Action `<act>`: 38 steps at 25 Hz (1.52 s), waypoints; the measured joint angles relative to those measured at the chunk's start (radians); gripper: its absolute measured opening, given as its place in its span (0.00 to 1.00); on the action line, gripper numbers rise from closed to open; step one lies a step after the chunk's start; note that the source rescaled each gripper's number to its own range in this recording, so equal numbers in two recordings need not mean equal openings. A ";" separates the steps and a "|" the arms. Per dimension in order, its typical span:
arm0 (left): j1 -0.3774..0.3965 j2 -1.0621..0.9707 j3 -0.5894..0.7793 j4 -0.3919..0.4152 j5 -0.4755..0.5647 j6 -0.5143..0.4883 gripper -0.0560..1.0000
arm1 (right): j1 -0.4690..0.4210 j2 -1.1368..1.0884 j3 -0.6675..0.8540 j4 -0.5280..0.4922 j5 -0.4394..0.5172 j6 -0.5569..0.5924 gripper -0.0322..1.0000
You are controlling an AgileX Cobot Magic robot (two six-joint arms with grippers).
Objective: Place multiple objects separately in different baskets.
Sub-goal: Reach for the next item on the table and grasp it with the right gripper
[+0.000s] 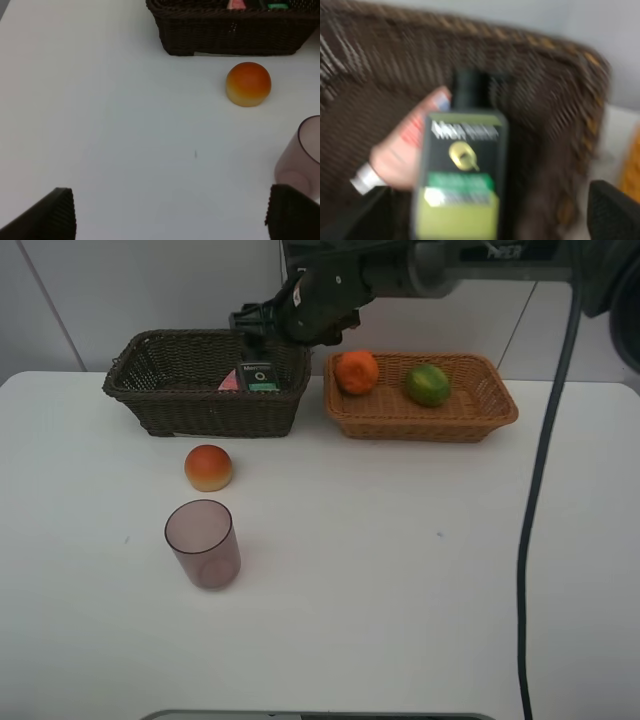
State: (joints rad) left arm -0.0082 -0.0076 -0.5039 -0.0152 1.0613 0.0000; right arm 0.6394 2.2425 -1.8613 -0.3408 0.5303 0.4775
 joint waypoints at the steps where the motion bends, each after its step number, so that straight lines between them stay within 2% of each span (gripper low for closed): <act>1: 0.000 0.000 0.000 0.000 0.000 0.000 0.93 | 0.000 -0.010 0.000 0.009 0.060 -0.028 0.80; 6: 0.000 0.000 0.000 0.000 0.000 0.000 0.93 | 0.000 -0.069 0.000 0.122 0.306 -0.197 0.80; 9: 0.000 0.000 0.000 0.000 0.000 0.000 0.93 | 0.000 -0.095 0.000 0.162 0.434 -0.240 0.80; 13: 0.000 0.000 0.000 0.000 0.000 0.000 0.93 | -0.004 -0.129 0.024 0.174 0.530 -0.252 0.80; 26: 0.000 0.000 0.000 0.000 0.000 0.000 0.93 | -0.016 -0.208 0.137 0.179 0.618 -0.258 0.80; 38: 0.000 0.000 0.000 0.000 0.000 0.000 0.93 | 0.169 -0.210 0.137 0.281 0.647 -0.356 0.80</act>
State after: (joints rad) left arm -0.0082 -0.0076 -0.5039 -0.0152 1.0613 0.0000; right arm 0.8081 2.0326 -1.7242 -0.0600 1.1771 0.1217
